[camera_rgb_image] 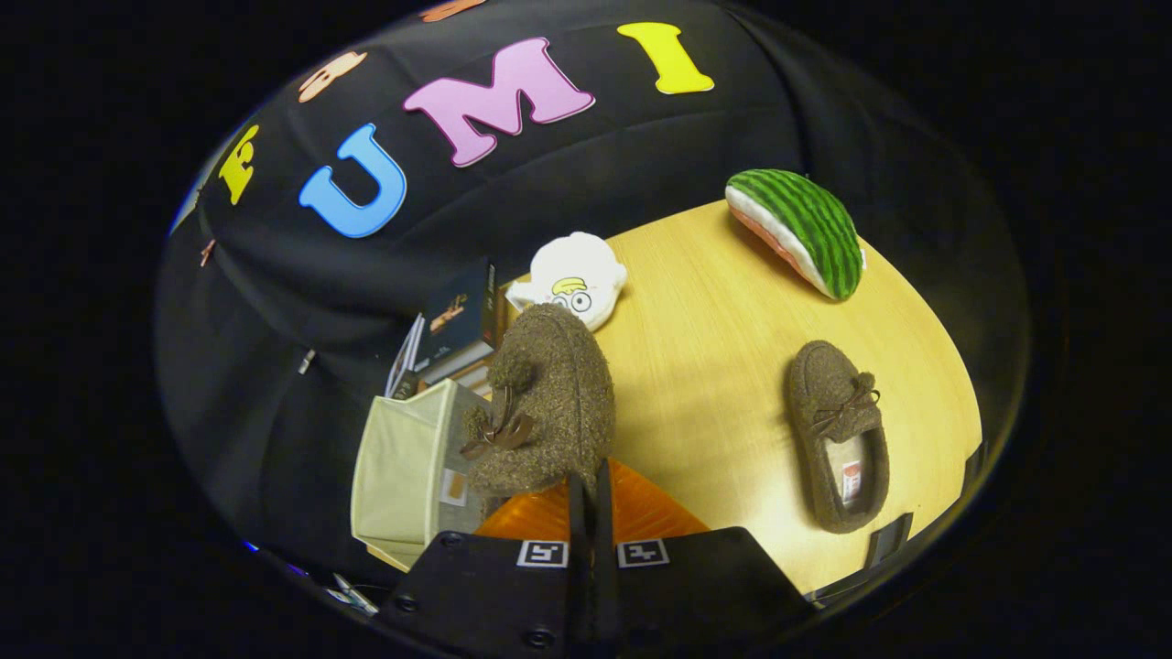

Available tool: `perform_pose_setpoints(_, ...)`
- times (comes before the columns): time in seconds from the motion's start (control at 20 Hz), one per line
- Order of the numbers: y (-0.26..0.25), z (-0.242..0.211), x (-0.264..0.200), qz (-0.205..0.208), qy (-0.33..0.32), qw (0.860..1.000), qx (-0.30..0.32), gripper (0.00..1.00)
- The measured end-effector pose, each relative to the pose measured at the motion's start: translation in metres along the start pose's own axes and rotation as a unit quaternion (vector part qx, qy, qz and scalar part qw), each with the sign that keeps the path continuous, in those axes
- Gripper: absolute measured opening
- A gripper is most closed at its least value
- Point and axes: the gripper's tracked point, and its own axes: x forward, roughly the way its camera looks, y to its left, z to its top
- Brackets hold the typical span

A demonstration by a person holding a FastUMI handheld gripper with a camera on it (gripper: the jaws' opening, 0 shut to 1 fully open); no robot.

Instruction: Open the storage box then place both shoes into the box .Put the left shoe in first, then the right shoe, with the right side of both shoes facing outward in a uniform manner.

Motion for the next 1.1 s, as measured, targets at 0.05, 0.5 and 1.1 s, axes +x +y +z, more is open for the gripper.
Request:
perform_pose_setpoints(0.05, 0.012, 0.005, -0.005, 0.011, -0.007, 1.000, 0.005, 0.05)
perform_pose_setpoints(0.5, 0.127, 0.011, -0.006, 0.077, -0.024, 0.996, 0.040, 0.05)
perform_pose_setpoints(1.1, 0.212, -0.069, 0.061, 0.085, 0.043, 0.993, 0.065, 0.05)
